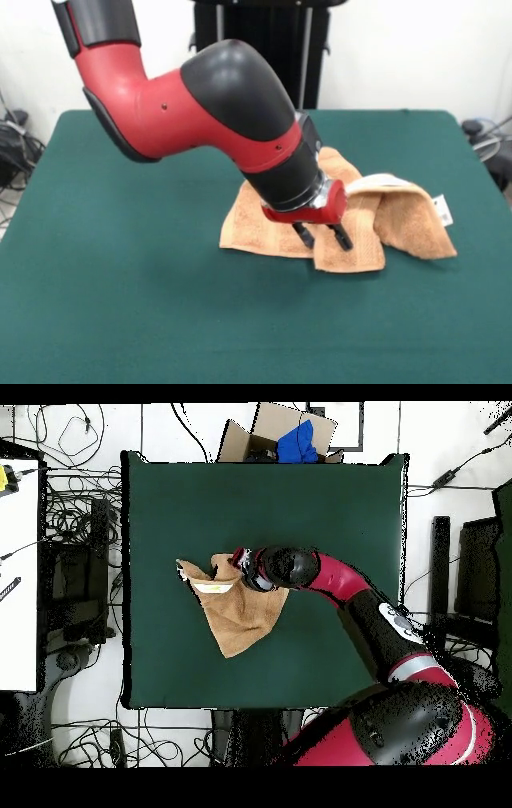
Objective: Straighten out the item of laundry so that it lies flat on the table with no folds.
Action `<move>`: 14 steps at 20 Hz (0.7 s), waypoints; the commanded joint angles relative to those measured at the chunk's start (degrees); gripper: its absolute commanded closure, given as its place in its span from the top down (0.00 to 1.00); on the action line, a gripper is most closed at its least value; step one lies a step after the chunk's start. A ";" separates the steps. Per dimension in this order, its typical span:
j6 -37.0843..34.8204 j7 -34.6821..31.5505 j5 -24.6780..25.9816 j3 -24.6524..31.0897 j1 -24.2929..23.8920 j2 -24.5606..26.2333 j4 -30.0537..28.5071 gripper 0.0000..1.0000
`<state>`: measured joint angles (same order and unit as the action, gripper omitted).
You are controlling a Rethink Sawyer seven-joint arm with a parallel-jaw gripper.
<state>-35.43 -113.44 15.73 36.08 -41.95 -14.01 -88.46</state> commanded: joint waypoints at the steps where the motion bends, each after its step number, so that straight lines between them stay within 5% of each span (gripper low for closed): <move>1: 4.50 1.17 4.01 -2.80 2.99 1.70 1.46 1.00; 14: 5.95 -1.10 2.20 -2.31 4.86 1.93 2.28 1.00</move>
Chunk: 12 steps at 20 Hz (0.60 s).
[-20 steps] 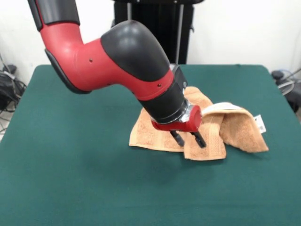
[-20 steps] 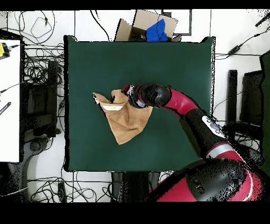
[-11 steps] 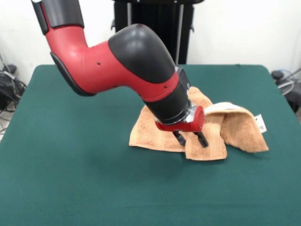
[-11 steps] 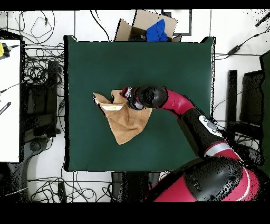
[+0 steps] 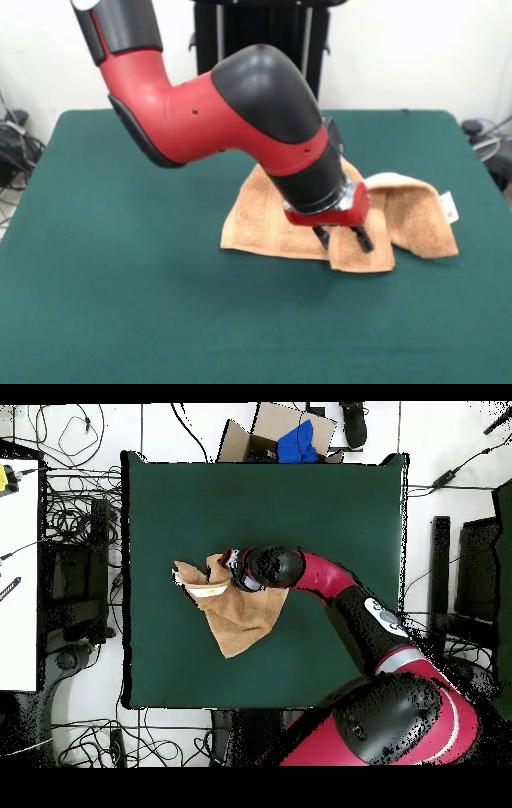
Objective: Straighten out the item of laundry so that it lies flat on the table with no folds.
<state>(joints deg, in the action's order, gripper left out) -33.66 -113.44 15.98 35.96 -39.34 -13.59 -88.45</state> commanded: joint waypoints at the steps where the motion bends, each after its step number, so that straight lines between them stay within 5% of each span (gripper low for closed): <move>1: 4.31 -1.39 1.51 -1.85 2.25 1.39 2.11 1.00; 12: 7.41 -5.91 -0.32 -2.41 1.66 -0.47 0.15 1.00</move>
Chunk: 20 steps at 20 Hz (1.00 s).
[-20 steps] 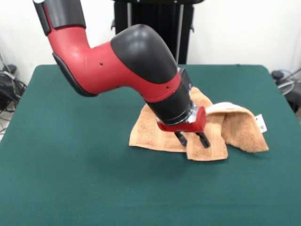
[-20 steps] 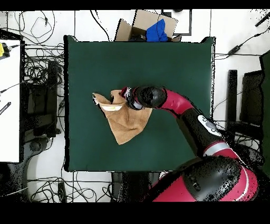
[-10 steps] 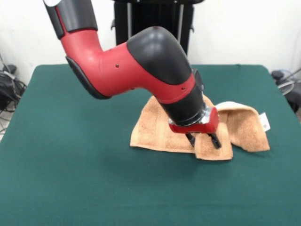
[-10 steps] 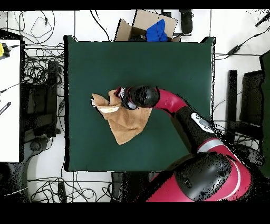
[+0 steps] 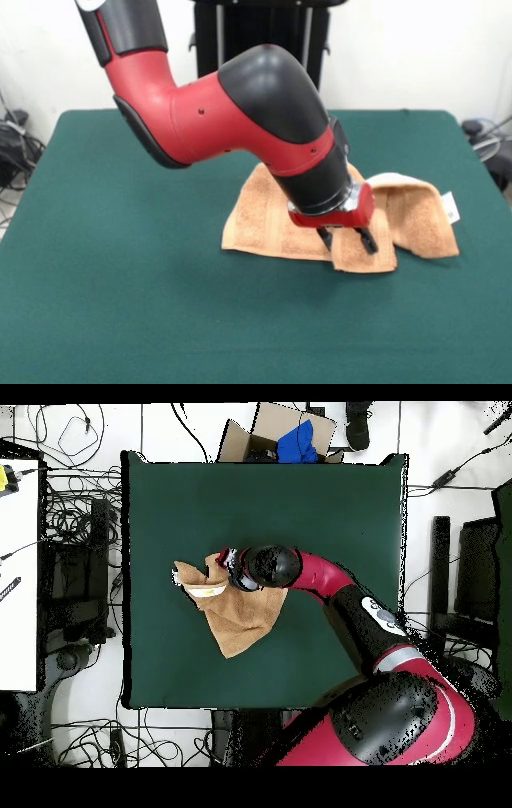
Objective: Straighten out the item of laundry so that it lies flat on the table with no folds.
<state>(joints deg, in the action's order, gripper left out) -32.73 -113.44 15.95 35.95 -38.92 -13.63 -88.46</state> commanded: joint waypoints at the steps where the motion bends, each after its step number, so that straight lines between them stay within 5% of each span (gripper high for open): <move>1: 6.53 -6.22 -0.12 -3.14 1.48 -0.28 0.50 1.00; 20: 6.16 -6.32 -1.44 -4.37 1.48 -1.33 0.38 1.00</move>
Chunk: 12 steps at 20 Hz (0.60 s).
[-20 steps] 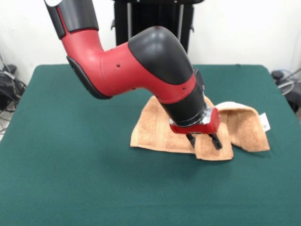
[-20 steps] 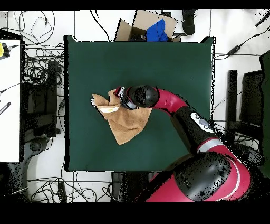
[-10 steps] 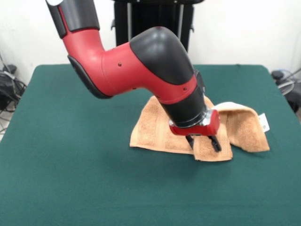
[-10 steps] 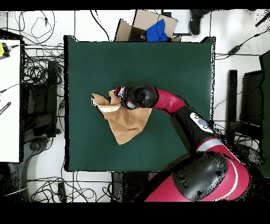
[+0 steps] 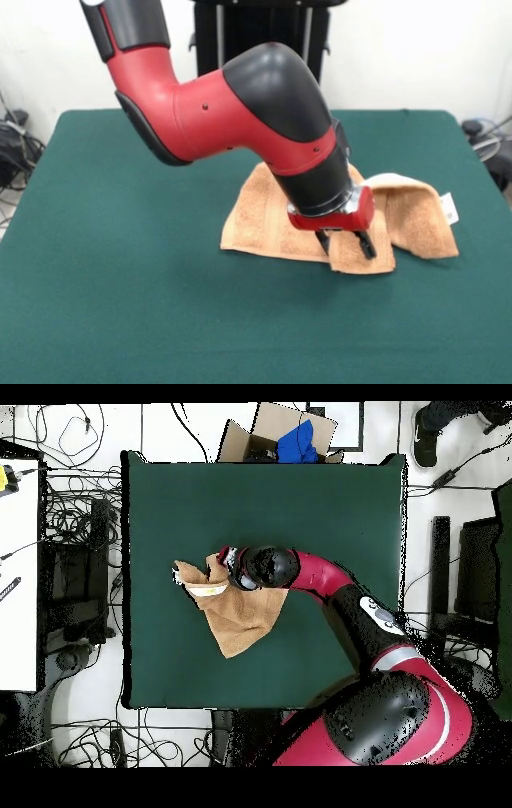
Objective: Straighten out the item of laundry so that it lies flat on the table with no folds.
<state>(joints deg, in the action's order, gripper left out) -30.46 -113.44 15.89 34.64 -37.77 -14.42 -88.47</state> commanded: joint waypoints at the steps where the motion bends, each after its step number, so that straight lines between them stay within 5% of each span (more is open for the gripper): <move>1: 3.12 -5.74 -1.78 -2.34 -0.20 -0.59 0.02 1.00; 12: 1.75 -5.72 -1.27 -4.25 0.80 -1.93 -0.01 1.00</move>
<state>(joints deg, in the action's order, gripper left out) -30.45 -113.44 15.38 34.51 -38.04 -15.99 -88.48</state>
